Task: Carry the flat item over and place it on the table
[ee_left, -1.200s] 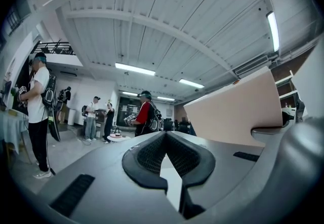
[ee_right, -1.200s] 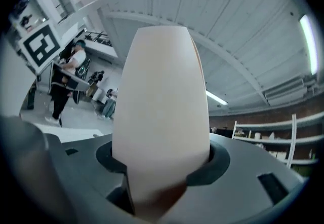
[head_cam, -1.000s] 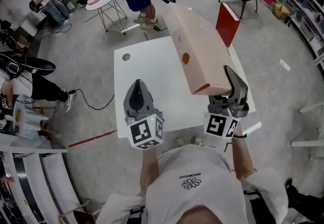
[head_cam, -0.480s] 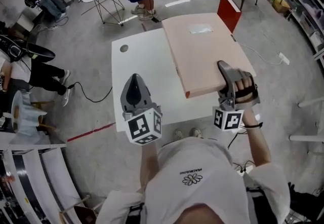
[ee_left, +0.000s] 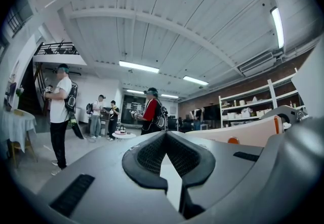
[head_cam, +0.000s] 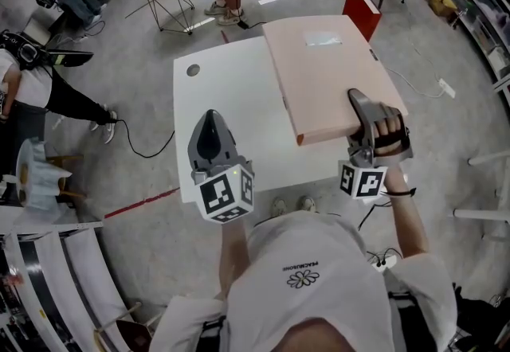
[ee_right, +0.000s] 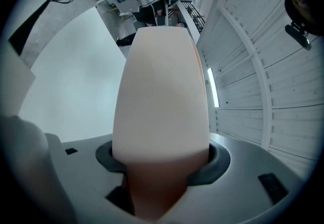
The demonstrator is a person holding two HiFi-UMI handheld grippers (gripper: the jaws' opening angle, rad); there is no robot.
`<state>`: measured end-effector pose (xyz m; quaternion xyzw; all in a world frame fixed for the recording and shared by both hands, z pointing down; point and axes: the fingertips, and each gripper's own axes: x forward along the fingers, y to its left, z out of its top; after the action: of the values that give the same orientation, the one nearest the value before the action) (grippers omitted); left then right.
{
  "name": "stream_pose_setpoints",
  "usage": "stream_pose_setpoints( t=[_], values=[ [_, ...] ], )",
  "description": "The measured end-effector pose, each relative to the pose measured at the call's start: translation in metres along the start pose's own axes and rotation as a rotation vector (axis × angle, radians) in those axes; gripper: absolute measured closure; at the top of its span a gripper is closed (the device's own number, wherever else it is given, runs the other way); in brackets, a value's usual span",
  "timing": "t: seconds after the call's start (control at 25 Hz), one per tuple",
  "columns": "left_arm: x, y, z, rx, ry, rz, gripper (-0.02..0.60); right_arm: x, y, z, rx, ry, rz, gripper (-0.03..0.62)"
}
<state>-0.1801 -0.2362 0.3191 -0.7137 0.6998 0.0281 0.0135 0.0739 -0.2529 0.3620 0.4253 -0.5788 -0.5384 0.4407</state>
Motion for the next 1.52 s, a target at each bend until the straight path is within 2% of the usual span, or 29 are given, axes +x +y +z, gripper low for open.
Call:
stream_pose_setpoints(
  t=[0.44,0.72,1.16,1.52],
  values=[
    [-0.003,0.003,-0.004,-0.003,0.014,0.012,0.566,0.004,0.019,0.015,0.061,-0.034,0.056,0.315],
    [0.002,0.009,-0.006,-0.005,0.033,0.023,0.566,0.027,0.053,0.018,0.086,-0.031,0.192,0.315],
    [-0.008,0.024,-0.016,-0.008,0.044,0.071,0.566,0.04,0.109,0.03,0.019,-0.043,0.331,0.315],
    [-0.013,0.034,-0.02,0.002,0.062,0.104,0.566,0.049,0.13,0.03,-0.011,-0.025,0.369,0.315]
  ],
)
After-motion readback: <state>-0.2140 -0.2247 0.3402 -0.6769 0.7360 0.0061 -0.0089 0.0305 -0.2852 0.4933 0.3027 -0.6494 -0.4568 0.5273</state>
